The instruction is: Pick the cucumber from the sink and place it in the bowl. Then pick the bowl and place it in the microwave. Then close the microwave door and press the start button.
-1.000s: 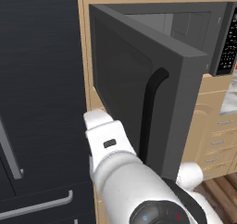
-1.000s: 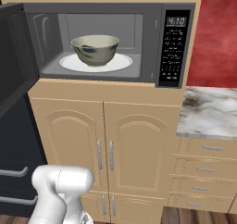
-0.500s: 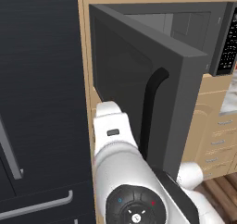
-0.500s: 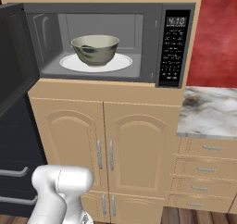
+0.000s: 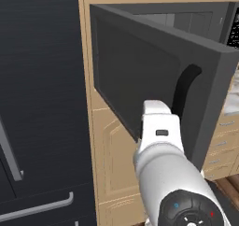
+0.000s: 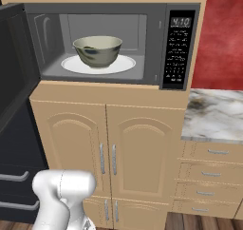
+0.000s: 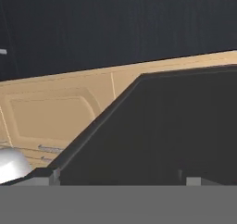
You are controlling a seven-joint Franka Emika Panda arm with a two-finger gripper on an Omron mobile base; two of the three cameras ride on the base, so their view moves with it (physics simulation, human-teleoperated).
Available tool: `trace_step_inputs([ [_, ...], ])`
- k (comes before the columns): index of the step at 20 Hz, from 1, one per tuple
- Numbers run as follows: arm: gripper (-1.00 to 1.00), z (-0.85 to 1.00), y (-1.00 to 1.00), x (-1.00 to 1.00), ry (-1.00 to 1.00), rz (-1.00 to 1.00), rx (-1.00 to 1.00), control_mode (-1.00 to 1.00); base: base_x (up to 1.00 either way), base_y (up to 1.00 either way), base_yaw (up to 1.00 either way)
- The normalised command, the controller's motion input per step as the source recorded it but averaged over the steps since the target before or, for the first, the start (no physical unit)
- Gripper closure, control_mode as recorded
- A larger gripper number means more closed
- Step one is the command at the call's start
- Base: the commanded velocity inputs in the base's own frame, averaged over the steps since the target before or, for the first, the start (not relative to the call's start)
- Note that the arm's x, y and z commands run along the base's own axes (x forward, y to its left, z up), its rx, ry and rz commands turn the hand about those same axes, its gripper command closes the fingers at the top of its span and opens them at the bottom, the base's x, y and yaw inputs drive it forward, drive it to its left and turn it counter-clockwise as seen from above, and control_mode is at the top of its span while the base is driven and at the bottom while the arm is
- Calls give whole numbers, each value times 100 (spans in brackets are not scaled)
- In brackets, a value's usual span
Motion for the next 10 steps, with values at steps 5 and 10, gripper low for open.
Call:
trace_step_inputs([
  [5, -100, 14, -71, 4, 0, -15, 11, -100, 0, 0, 0],
  [10, -100, 1, -72, 29, 2, -8, 6, -100, 0, 0, 0],
])
